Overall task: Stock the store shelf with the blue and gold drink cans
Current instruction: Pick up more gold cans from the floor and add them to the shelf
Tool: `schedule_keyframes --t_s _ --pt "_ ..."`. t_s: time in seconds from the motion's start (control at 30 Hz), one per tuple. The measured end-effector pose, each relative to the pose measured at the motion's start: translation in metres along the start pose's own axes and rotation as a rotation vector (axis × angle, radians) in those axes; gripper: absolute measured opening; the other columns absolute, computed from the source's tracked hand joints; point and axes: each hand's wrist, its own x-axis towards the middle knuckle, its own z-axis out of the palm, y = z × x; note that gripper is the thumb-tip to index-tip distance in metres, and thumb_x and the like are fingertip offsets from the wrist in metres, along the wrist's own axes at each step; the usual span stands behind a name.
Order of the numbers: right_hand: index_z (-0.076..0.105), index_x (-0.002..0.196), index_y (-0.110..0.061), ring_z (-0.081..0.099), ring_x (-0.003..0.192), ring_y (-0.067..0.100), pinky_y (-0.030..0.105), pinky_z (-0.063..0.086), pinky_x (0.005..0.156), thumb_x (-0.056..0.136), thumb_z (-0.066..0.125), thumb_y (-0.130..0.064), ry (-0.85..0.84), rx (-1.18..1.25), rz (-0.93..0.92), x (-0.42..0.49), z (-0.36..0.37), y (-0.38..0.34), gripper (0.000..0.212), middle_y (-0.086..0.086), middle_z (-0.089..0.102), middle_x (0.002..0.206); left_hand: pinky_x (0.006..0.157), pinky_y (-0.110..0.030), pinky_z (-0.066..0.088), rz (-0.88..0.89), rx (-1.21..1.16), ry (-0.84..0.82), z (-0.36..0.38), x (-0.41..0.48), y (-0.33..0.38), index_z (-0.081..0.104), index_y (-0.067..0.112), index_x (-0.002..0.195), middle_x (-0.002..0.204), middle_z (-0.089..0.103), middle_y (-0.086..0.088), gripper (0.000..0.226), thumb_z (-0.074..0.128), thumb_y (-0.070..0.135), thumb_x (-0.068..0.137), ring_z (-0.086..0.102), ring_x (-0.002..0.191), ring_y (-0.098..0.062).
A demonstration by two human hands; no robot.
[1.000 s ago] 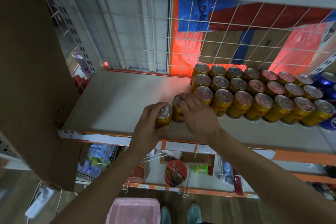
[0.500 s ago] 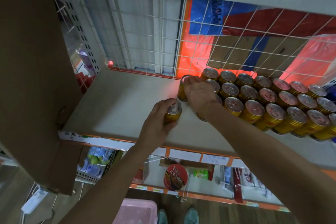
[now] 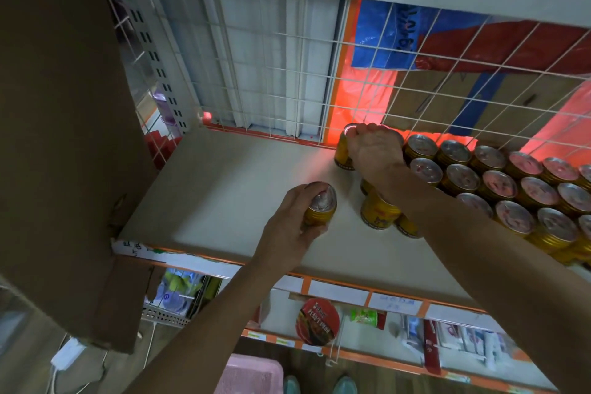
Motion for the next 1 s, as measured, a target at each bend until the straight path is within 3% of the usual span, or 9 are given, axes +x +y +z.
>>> schedule_keyframes --t_s 0.17,0.3,0.43,0.5,0.6,0.7,0.77,0.9,1.0 --pt "0.055 0.126 -0.015 0.058 0.113 0.030 0.039 0.050 0.089 0.091 0.064 -0.027 0.011 0.204 -0.026 0.005 0.010 0.011 0.038 0.007 0.062 0.123 0.107 -0.022 0.045 -0.064 -0.061 0.001 0.004 0.008 0.005 0.030 0.038 0.151 0.151 0.041 0.012 0.083 0.079 0.021 0.086 0.046 0.133 -0.007" --pt "0.056 0.129 -0.012 0.055 0.120 0.034 0.042 0.048 0.095 0.092 0.064 -0.033 0.025 0.364 -0.013 -0.005 0.004 0.029 0.044 0.009 0.061 0.128 0.104 -0.032 0.049 -0.148 -0.135 -0.006 0.006 0.021 0.009 0.031 0.030 0.148 0.142 0.053 0.007 0.085 0.083 0.024 0.082 0.056 0.124 -0.013" --pt "0.054 0.137 -0.015 0.054 0.125 0.034 0.043 0.048 0.098 0.095 0.060 -0.031 0.077 0.441 0.008 -0.030 -0.003 0.046 0.046 0.010 0.060 0.134 0.103 -0.027 0.049 -0.109 -0.164 -0.018 0.015 0.042 0.016 0.041 0.030 0.138 0.133 0.057 0.010 0.071 0.084 0.024 0.081 0.057 0.121 -0.013" --pt "0.054 0.137 -0.016 0.056 0.120 0.034 0.045 0.049 0.094 0.094 0.058 -0.030 0.105 0.438 -0.011 -0.043 -0.006 0.051 0.045 0.010 0.062 0.130 0.103 -0.032 0.051 -0.096 -0.182 -0.006 0.021 0.051 0.017 0.043 0.032 0.137 0.132 0.056 0.011 0.069 0.083 0.025 0.081 0.056 0.122 -0.011" --pt "0.060 0.120 -0.015 0.063 0.102 0.034 0.042 0.052 0.078 0.092 0.055 -0.030 0.148 0.374 -0.034 -0.057 -0.007 0.056 0.032 0.010 0.067 0.114 0.102 -0.037 0.053 -0.100 -0.155 0.031 0.032 0.062 0.017 0.041 0.032 0.140 0.135 0.056 0.008 0.073 0.083 0.028 0.080 0.055 0.122 -0.012" --pt "0.063 0.110 -0.014 0.064 0.086 0.033 0.033 0.040 0.058 0.093 0.055 -0.028 0.180 0.306 -0.018 -0.071 -0.005 0.056 0.023 0.007 0.067 0.104 0.100 -0.043 0.054 -0.103 -0.139 0.065 0.041 0.072 0.018 0.041 0.033 0.138 0.134 0.058 0.007 0.073 0.083 0.032 0.078 0.057 0.121 -0.013" --pt "0.065 0.109 -0.019 0.064 0.085 0.031 0.031 0.038 0.053 0.094 0.054 -0.030 0.189 0.324 -0.008 -0.081 -0.002 0.057 0.022 0.003 0.066 0.103 0.100 -0.044 0.053 -0.101 -0.144 0.067 0.044 0.077 0.021 0.041 0.038 0.135 0.131 0.058 0.011 0.072 0.084 0.032 0.077 0.058 0.119 -0.013" --pt "0.065 0.115 -0.027 0.062 0.103 0.027 0.033 0.048 0.071 0.086 0.063 -0.031 0.158 0.505 -0.004 -0.097 0.001 0.065 0.029 0.000 0.067 0.115 0.102 -0.043 0.050 -0.107 -0.116 0.052 0.046 0.090 0.025 0.041 0.038 0.136 0.128 0.057 0.018 0.077 0.086 0.025 0.075 0.058 0.120 -0.016" --pt "0.065 0.121 -0.024 0.065 0.103 0.029 0.034 0.049 0.074 0.086 0.068 -0.030 0.165 0.513 0.009 -0.107 0.003 0.067 0.036 0.003 0.070 0.114 0.103 -0.046 0.049 -0.183 -0.083 0.050 0.047 0.097 0.026 0.041 0.027 0.138 0.135 0.061 0.006 0.077 0.086 0.029 0.076 0.060 0.122 -0.024"
